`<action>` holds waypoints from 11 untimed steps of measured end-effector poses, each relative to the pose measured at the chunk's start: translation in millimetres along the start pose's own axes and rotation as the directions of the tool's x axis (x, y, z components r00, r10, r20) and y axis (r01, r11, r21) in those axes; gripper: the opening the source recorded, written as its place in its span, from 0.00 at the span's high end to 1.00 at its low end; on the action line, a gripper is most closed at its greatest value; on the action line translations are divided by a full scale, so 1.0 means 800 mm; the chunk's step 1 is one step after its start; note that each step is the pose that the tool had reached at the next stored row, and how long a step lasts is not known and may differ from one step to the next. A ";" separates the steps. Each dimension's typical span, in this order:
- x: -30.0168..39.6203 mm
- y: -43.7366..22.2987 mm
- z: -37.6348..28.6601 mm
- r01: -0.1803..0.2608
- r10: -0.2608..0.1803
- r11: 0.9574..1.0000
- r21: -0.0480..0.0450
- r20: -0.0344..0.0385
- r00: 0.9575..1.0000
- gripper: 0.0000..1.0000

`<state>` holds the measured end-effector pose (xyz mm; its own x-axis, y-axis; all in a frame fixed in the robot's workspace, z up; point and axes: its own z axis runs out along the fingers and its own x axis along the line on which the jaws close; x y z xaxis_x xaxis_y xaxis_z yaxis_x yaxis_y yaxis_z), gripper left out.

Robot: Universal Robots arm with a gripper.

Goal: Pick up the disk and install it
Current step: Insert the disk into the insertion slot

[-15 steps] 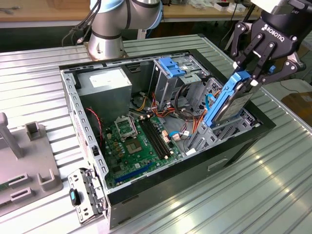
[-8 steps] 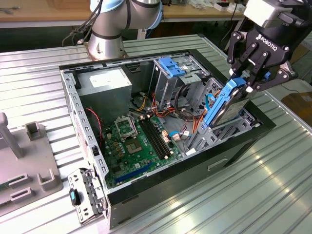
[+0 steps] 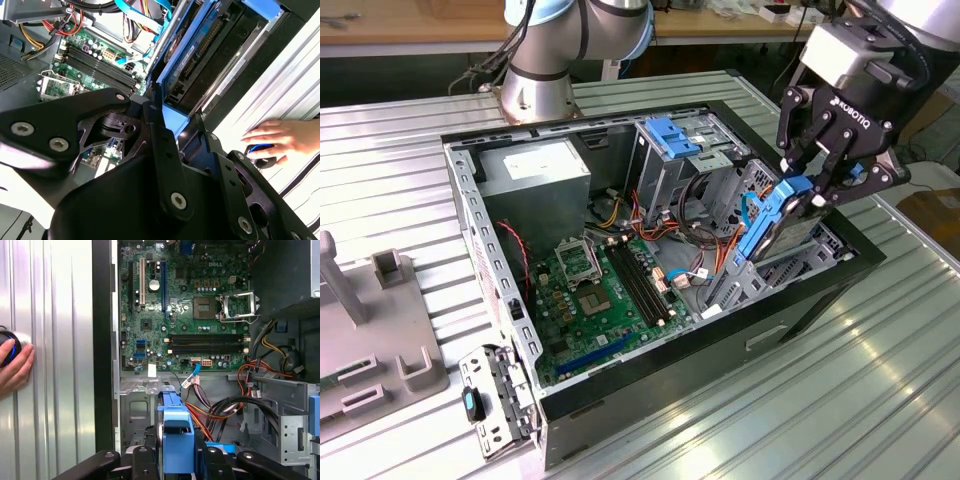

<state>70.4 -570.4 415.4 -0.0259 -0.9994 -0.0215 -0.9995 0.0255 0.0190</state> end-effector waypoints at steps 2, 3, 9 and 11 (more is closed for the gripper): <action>0.0001 -0.0012 0.0043 -0.001 0.001 1.000 -0.001 0.000 1.000 0.63; 0.0001 -0.0029 0.0099 -0.001 0.001 1.000 -0.001 0.000 1.000 0.63; 0.0006 -0.0044 0.0331 -0.003 0.003 1.000 -0.001 0.000 1.000 0.63; 0.0008 -0.0046 0.0428 -0.003 0.003 1.000 -0.001 0.000 1.000 0.63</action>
<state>73.4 -570.4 381.2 -0.0285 -0.9994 -0.0215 -0.9994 0.0280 0.0203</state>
